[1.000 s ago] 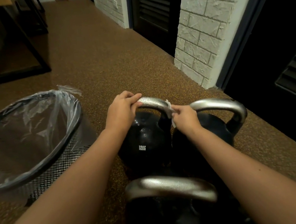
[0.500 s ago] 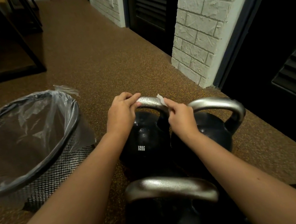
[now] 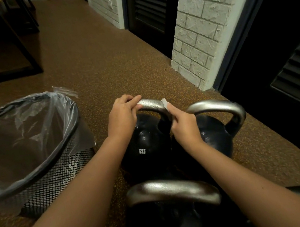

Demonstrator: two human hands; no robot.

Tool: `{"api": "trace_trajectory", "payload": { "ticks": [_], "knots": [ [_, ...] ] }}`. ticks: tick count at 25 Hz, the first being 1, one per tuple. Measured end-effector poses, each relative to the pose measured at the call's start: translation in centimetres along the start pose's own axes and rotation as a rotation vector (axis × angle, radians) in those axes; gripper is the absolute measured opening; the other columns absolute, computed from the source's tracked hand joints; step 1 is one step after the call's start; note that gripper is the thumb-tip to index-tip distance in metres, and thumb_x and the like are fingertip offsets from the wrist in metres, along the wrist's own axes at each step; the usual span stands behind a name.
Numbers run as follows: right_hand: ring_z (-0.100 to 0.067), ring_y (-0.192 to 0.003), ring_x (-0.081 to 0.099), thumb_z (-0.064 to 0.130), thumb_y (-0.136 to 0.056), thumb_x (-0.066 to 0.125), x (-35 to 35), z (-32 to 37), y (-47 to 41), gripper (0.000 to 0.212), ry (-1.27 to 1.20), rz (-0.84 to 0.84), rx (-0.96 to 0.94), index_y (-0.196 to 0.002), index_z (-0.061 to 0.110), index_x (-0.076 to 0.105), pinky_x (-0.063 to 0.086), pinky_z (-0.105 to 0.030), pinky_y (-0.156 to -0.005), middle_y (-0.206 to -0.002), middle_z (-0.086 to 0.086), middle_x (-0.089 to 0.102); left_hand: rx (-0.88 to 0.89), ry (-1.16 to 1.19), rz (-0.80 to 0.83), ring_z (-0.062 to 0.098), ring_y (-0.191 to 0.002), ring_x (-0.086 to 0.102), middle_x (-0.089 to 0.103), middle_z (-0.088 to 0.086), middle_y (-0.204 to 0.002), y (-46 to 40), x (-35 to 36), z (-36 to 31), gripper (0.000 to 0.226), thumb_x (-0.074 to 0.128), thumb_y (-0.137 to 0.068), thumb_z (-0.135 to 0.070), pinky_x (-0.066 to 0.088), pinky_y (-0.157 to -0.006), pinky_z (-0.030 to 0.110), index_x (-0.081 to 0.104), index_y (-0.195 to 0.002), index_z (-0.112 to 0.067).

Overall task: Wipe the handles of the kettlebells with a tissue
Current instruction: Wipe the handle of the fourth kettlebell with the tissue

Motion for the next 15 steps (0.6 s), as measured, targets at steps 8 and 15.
{"api": "trace_trajectory", "payload": {
  "ticks": [8,15],
  "knots": [
    [-0.033,-0.115,0.052,-0.002,-0.089,0.038,0.8,1.3,-0.1,0.046,0.181,0.044,0.121,-0.13,0.014,0.052,0.035,-0.024,-0.094,-0.123,-0.019,0.057,0.009,-0.016,-0.042,0.02,-0.112,0.047,0.058,0.003,-0.119,0.0,0.3,0.1,0.031,0.053,-0.093,-0.022,0.037,-0.091,0.027,0.06,-0.124,-0.019],
    [-0.031,-0.115,0.053,0.002,-0.088,0.044,1.5,0.9,0.4,0.043,-0.067,0.055,0.492,-0.128,0.011,0.054,0.045,-0.033,-0.097,-0.121,-0.016,0.059,0.02,0.021,-0.058,0.021,-0.11,0.049,0.059,0.004,-0.116,0.0,0.4,0.2,0.03,0.055,-0.092,-0.021,0.038,-0.092,0.029,0.062,-0.122,-0.017]
  ]
}}
Point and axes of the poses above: each hand's wrist, its own y-axis away from the middle knuckle, its own x-axis out of the palm, z = x × y, the point moved 7 cm from there along -y, towards the middle knuckle
